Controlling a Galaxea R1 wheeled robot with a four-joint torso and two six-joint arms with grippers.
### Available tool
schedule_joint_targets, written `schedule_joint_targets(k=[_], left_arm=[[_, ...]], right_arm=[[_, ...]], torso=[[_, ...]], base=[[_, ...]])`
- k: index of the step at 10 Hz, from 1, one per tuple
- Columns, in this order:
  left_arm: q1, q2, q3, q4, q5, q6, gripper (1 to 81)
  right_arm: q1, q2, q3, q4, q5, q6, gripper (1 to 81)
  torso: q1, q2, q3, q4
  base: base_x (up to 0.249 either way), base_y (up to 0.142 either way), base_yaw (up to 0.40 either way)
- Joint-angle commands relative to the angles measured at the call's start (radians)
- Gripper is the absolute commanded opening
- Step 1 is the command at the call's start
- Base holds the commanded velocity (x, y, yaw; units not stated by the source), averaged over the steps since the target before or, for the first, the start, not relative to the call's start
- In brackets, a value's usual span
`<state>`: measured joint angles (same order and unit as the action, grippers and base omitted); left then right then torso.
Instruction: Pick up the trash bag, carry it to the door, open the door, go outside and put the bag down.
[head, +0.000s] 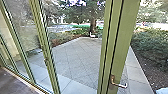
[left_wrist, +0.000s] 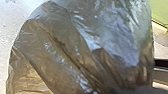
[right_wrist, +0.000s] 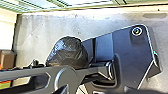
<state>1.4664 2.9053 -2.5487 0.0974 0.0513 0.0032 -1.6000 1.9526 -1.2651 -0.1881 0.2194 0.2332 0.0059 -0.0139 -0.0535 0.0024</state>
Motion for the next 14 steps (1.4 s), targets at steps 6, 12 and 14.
schedule_joint_targets(k=[6,12,14], left_arm=[[-0.045,-0.001,0.004,-0.008,0.052,0.003,1.0],[-0.045,0.000,-0.002,-0.008,0.052,0.003,1.0],[-0.045,0.002,-0.004,-0.007,0.052,0.003,1.0]], right_arm=[[0.275,-0.429,0.391,0.073,-0.095,0.002,81.1],[0.727,-0.498,0.465,0.229,-0.469,0.041,81.1],[0.895,-0.496,0.466,0.226,-0.607,0.124,81.1]], torso=[[0.000,0.000,0.000,0.000],[0.000,0.000,0.000,0.000],[0.000,0.000,0.000,0.000]], base=[[0.000,0.000,0.000],[0.000,0.000,0.000],[0.000,0.000,0.000]])
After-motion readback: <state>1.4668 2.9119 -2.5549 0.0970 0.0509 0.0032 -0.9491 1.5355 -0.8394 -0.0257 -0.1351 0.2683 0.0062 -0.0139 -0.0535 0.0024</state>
